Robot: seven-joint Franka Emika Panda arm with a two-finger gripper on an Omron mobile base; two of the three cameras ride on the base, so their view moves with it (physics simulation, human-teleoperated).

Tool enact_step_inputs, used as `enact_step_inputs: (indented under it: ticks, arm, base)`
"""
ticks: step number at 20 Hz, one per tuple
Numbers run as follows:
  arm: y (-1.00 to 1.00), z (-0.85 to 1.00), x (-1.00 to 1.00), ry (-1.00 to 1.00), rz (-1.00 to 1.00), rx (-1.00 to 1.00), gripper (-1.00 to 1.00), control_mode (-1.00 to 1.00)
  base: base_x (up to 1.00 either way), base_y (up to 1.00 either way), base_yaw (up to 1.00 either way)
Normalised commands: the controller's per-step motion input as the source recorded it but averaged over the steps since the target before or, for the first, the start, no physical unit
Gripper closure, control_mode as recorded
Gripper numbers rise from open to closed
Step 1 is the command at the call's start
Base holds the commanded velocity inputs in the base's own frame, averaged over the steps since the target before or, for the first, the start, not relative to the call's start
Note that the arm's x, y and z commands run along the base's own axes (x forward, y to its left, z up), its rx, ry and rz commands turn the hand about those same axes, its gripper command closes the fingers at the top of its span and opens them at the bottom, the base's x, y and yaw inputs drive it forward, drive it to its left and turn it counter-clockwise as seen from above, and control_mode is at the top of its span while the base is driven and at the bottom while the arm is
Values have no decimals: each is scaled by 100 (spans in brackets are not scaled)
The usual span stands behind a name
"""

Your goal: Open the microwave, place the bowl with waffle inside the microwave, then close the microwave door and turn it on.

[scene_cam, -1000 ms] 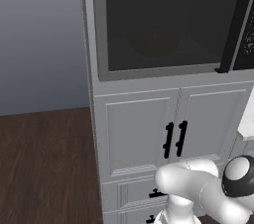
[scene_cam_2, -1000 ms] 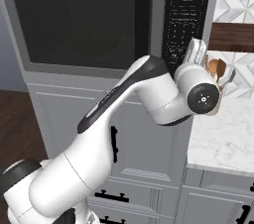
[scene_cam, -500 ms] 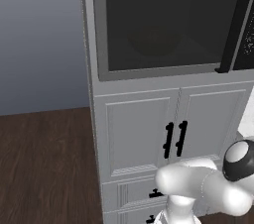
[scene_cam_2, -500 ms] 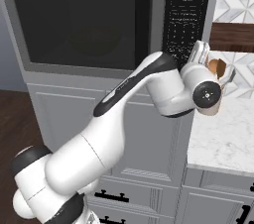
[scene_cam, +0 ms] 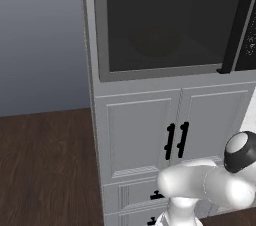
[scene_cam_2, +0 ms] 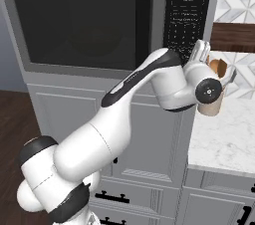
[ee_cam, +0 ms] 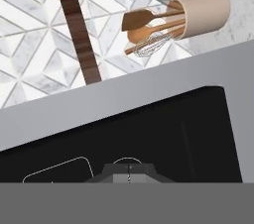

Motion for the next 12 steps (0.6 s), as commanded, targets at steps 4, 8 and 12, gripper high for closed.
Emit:
enact_step_inputs:
  ticks: [4,8,12]
  arm:
    - [-7,-13,31,0,1,0,100,-100]
    - [0,0,1,0,0,0,100,-100]
    - [0,0,0,0,0,0,100,-100]
  base:
    - [0,0,0]
    - [0,0,0]
    - [0,0,0]
